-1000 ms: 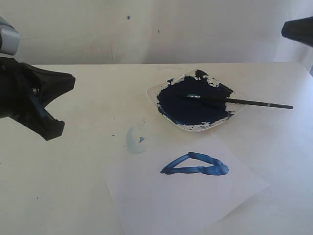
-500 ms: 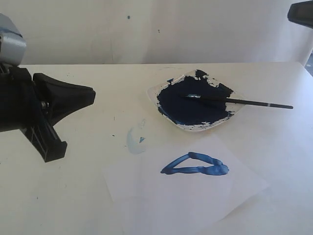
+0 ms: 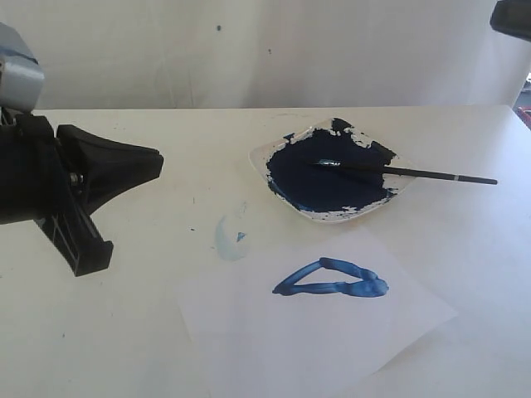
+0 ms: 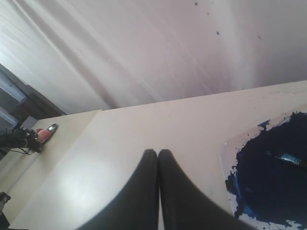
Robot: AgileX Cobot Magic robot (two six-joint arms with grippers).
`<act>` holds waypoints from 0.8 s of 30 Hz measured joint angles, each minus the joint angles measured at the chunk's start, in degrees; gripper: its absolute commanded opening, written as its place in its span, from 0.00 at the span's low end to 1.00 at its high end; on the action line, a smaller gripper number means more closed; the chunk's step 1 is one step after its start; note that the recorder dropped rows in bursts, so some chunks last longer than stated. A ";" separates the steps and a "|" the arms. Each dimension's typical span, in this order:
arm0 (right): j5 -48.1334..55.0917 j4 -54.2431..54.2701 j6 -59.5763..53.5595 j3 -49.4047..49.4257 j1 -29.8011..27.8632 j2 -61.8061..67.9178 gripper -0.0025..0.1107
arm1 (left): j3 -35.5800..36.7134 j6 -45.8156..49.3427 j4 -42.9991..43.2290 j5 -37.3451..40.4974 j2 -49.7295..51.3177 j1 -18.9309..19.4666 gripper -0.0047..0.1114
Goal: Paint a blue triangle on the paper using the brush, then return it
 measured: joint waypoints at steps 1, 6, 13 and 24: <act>0.00 0.00 0.00 0.00 0.00 -1.13 0.02 | 0.00 0.00 0.00 0.00 0.00 0.00 0.04; 0.00 0.00 0.00 0.00 0.00 -8.30 0.02 | 0.00 0.00 0.11 -0.02 0.00 0.00 0.04; 0.92 -0.79 -2.41 0.00 2.39 -18.60 0.02 | 0.00 0.00 0.11 -0.12 0.00 0.00 0.04; 34.26 -6.59 -6.54 2.31 22.37 -35.78 0.02 | 0.00 0.00 0.11 -0.12 0.00 0.00 0.04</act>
